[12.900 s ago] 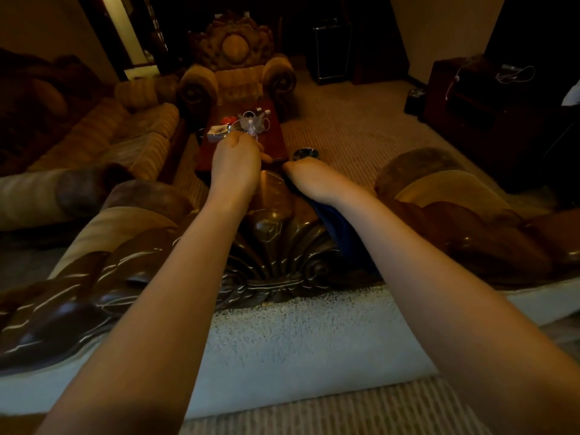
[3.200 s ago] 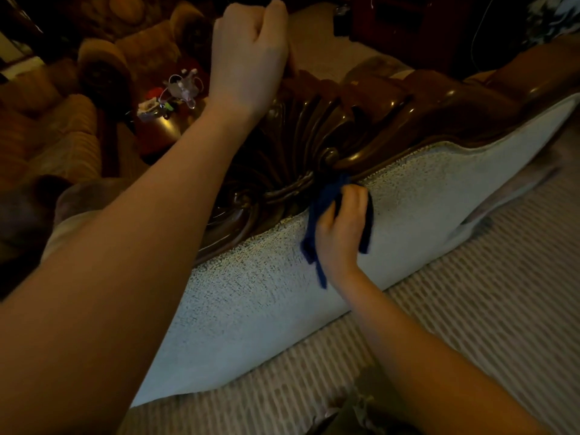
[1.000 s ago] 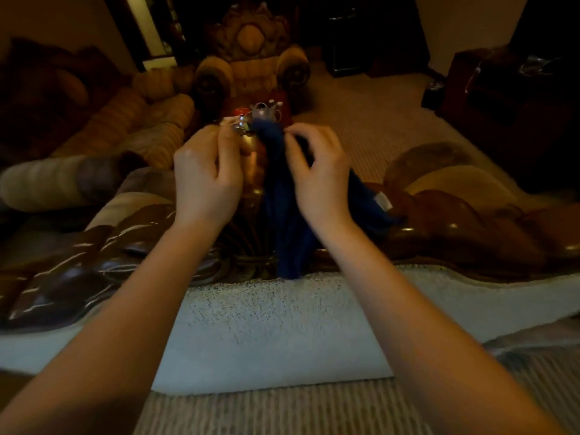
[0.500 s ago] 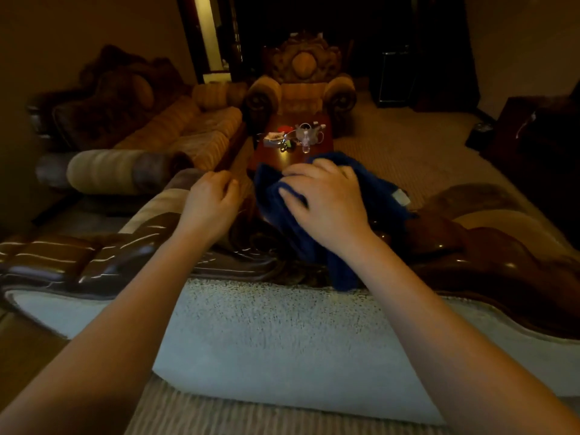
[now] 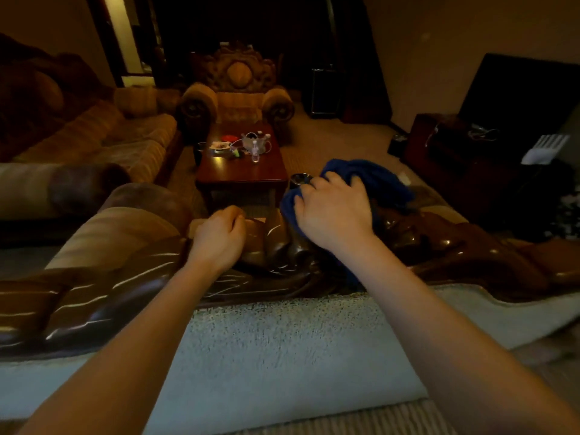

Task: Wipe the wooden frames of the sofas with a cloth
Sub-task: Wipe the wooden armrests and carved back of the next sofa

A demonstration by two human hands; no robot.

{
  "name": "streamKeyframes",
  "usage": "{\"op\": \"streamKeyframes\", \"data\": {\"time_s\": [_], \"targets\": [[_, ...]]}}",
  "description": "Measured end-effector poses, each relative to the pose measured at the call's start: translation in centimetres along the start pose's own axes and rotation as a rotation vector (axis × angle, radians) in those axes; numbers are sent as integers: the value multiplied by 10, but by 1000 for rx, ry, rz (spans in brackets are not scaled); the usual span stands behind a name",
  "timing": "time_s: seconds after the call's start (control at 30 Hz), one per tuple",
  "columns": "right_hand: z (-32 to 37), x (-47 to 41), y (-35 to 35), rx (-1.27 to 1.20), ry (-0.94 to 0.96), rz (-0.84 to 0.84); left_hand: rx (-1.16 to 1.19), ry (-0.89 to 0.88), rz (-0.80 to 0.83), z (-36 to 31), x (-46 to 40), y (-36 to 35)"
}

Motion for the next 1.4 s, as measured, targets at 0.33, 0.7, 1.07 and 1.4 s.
{"op": "streamKeyframes", "data": {"time_s": [0.33, 0.7, 1.07, 1.4], "targets": [[-21, -9, -11, 55, -129, 182, 306, 138, -26, 18, 5, 15], [52, -45, -60, 134, -42, 478, 238, 103, -51, 17, 1, 15], [59, -7, -29, 74, 199, 120, 241, 54, -98, 11, 2, 13], [59, -18, -22, -104, 107, 158, 393, 132, 93, 22, -39, 9]]}}
Point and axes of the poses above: each hand's wrist, its own x-axis away from the middle knuckle, its own y-axis out of the back of the hand, z = x × y, the point moved 8 cm from there along -x, towards the middle knuckle, and after that the axes turned 10 degrees about -z, right-handed, at the moved point
